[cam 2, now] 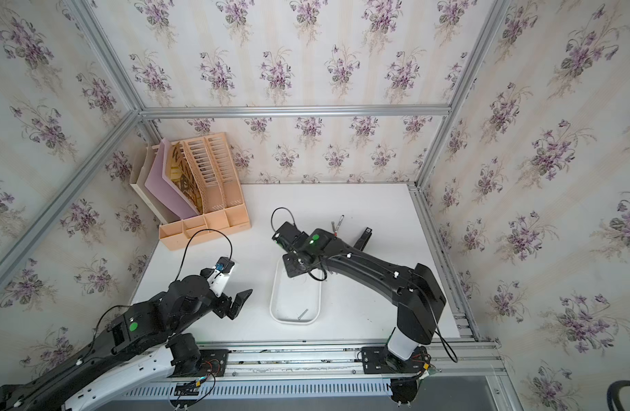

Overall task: Take out the screws from the storage box
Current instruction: Place the screw at the center of the board.

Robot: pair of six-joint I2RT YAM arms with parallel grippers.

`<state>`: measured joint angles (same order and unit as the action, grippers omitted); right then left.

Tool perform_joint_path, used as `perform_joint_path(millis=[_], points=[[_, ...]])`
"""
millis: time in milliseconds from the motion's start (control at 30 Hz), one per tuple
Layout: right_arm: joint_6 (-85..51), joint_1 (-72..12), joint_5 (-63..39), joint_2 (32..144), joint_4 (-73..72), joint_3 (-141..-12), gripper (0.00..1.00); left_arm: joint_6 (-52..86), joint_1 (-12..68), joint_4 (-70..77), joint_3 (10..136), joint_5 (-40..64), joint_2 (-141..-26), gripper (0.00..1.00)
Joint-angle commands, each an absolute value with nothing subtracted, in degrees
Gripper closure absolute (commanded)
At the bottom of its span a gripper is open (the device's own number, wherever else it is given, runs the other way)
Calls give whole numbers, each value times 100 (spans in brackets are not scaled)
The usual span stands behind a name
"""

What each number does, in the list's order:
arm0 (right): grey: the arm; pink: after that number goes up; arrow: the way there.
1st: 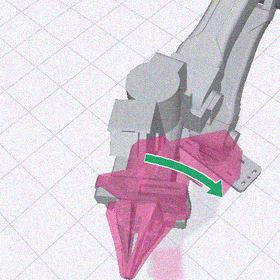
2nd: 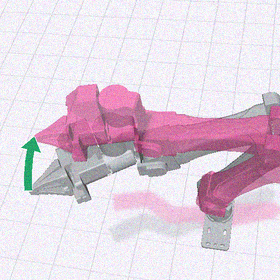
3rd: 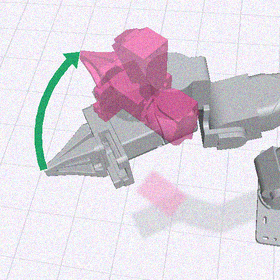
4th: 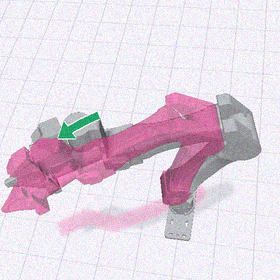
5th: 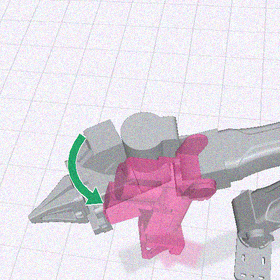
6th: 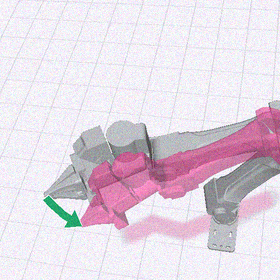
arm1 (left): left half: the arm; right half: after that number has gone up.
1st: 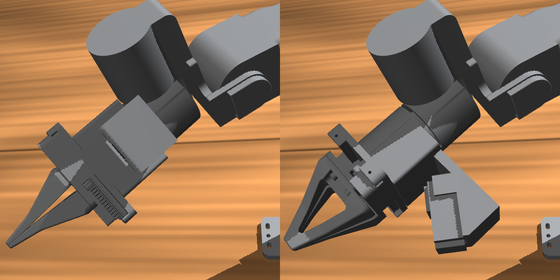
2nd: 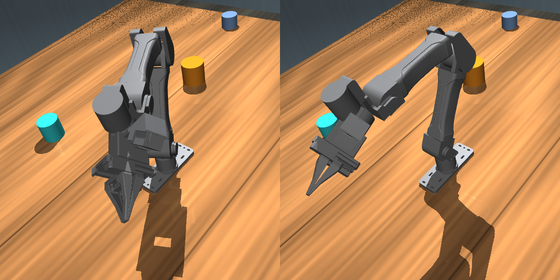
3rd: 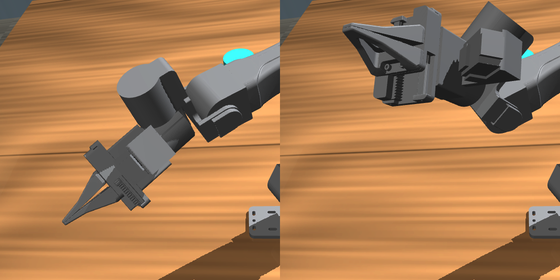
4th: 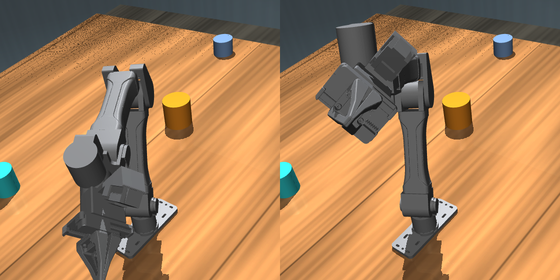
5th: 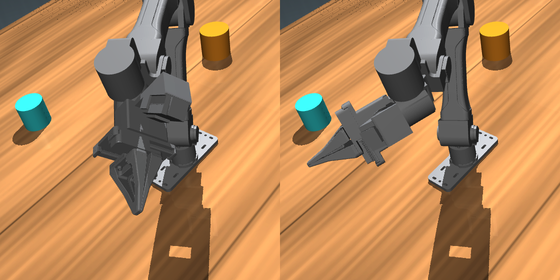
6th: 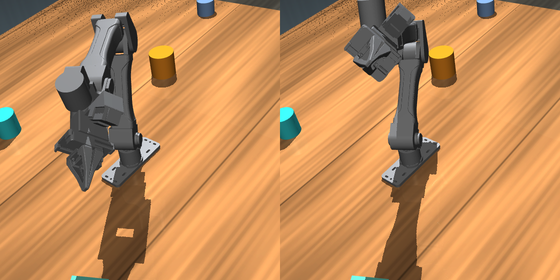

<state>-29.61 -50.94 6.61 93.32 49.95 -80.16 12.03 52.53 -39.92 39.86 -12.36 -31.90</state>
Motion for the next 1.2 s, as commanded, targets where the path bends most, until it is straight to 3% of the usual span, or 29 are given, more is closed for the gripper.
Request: perform_joint_path(millis=[0,233,533,1000,1167], points=[[-3128,-4397,486,9214,5359,-7715,100,1010,5251,-3878,3964,-1037,-3200,1],[-2554,-3832,541,9543,5193,-7246,100,705,5252,-3890,3981,-610,-3287,1],[-1829,-2902,601,10241,4946,-7166,100,751,5233,-3858,3951,-817,-3223,1],[-1821,-2830,601,10596,4866,-7098,100,754,5229,-3915,4030,-858,-3569,1],[-1836,-2830,645,10557,4862,-7121,86,781,5226,-3929,4034,-848,-3525,1]])
